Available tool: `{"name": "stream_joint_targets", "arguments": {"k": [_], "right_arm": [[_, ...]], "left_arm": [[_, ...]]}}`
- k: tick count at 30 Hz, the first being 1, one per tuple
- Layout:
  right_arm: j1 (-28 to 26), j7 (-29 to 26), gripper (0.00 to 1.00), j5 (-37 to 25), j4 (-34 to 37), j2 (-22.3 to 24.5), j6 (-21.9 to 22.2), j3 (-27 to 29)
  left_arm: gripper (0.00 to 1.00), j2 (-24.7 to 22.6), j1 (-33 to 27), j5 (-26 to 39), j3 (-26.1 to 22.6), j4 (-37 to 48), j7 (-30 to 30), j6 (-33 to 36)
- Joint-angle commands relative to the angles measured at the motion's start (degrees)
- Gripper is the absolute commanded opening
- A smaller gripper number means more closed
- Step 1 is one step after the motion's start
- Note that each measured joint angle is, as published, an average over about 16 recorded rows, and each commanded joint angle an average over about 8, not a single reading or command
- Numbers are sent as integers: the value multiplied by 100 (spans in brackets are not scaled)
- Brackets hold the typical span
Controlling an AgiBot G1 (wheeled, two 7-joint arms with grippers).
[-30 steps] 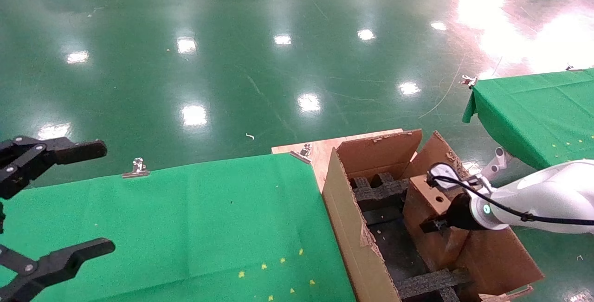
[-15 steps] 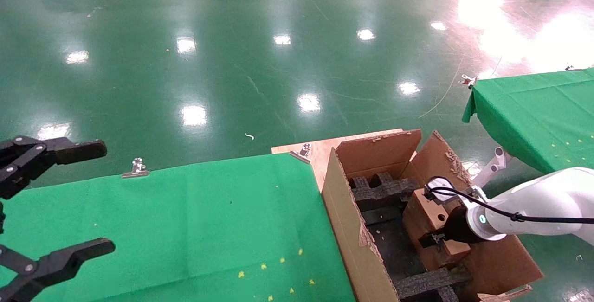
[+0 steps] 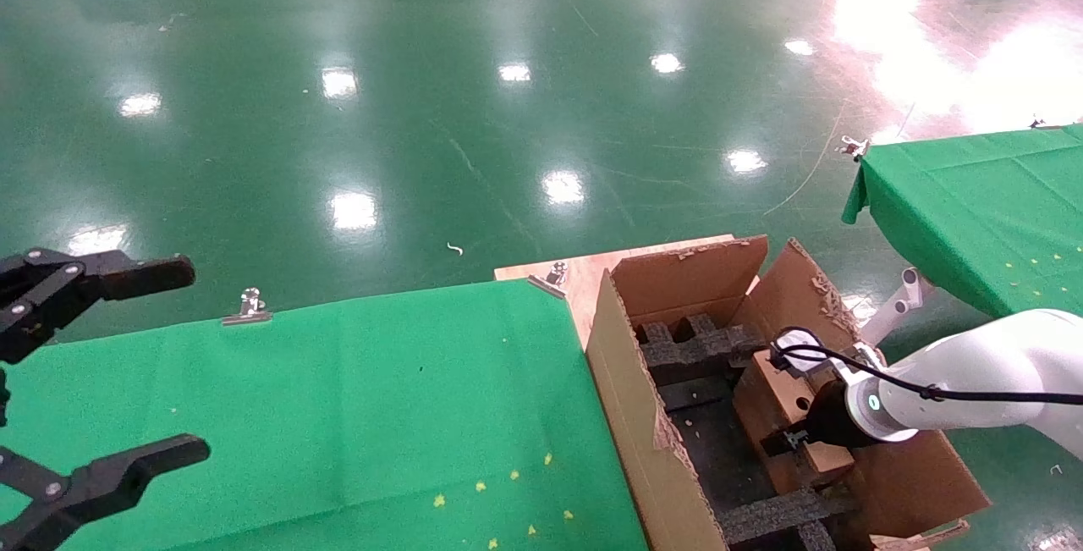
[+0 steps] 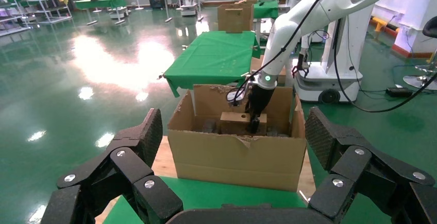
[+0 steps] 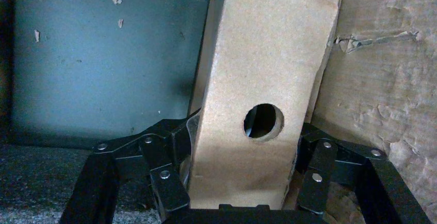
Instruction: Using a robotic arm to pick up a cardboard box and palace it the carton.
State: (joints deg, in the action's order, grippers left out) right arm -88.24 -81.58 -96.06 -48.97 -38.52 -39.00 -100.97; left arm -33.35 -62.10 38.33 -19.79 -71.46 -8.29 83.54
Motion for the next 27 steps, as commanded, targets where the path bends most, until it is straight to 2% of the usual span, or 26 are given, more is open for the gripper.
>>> {"name": "stream_joint_targets", "arguments": {"k": [1, 14, 27], "right_arm": [[5, 3, 100, 4, 3, -3, 1, 1], [-185, -24, 100, -11, -94, 47, -47, 54], [-523, -197, 100, -192, -524, 288, -109, 105]], "left_arm": [[100, 0, 0, 0, 0, 0, 0, 0], [100, 0, 0, 0, 0, 1, 0, 0], [100, 0, 0, 0, -1, 1, 0, 0]]}}
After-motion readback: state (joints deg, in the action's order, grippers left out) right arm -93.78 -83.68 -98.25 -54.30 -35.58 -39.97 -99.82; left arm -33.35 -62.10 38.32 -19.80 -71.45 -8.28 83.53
